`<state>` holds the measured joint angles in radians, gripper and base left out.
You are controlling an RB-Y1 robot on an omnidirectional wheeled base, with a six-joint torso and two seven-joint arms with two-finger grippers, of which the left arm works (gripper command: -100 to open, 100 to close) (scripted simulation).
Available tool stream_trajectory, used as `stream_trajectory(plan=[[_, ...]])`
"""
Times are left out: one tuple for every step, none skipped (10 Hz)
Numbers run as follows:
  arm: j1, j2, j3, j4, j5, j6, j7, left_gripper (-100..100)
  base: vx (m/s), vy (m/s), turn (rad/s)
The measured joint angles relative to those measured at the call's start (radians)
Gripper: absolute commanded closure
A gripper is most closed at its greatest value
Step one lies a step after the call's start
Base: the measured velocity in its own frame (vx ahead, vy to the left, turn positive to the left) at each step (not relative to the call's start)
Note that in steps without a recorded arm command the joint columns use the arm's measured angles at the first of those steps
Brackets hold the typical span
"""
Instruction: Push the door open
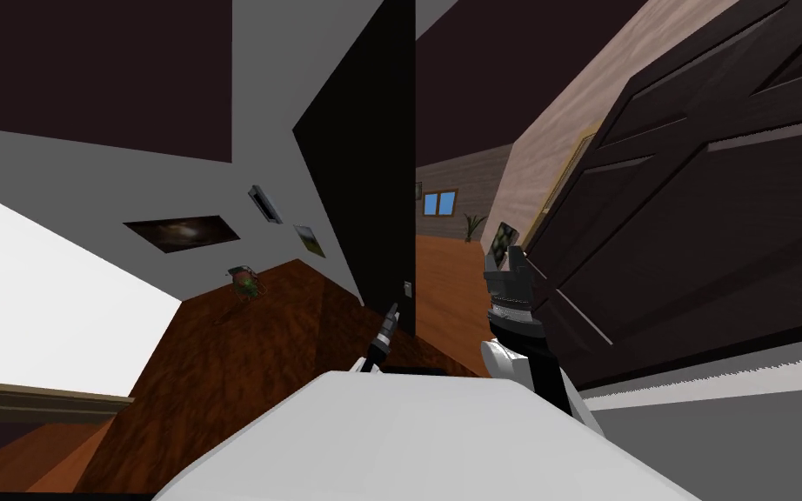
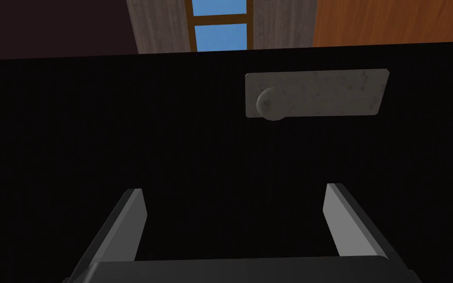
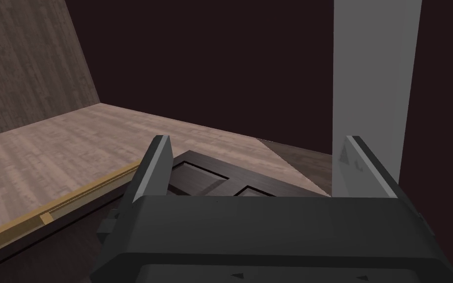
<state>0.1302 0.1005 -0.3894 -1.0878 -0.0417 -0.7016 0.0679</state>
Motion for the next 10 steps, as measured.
stream_trajectory(plan=[[-0.004, 0.001, -0.009, 0.017, 0.000, -0.003, 0.003, -100, 0.104, 0.076, -0.073], [-0.006, 0.001, -0.017, 0.027, 0.000, -0.003, 0.004, -100, 0.059, 0.040, -0.013], [-0.012, 0.000, -0.019, 0.042, 0.000, -0.007, 0.005, -100, 0.034, 0.030, -0.024], [-0.022, -0.002, -0.022, 0.067, 0.001, -0.018, 0.006, -100, 0.078, 0.059, -0.089], [-0.030, -0.004, -0.029, 0.088, 0.002, -0.022, 0.008, -100, 0.100, 0.084, -0.093], [-0.036, -0.005, -0.037, 0.109, 0.002, -0.027, 0.010, -100, 0.097, 0.086, -0.072], [-0.043, -0.006, -0.044, 0.127, 0.003, -0.031, 0.012, -100, 0.041, 0.039, -0.016], [-0.044, -0.006, -0.045, 0.129, 0.003, -0.031, 0.012, -100, 0.115, -0.021, -0.040], [-0.048, -0.007, -0.042, 0.136, 0.003, -0.033, 0.011, -100, 0.177, -0.053, -0.033], [-0.050, -0.009, -0.039, 0.140, 0.004, -0.034, 0.010, -100, 0.188, -0.088, -0.026]])
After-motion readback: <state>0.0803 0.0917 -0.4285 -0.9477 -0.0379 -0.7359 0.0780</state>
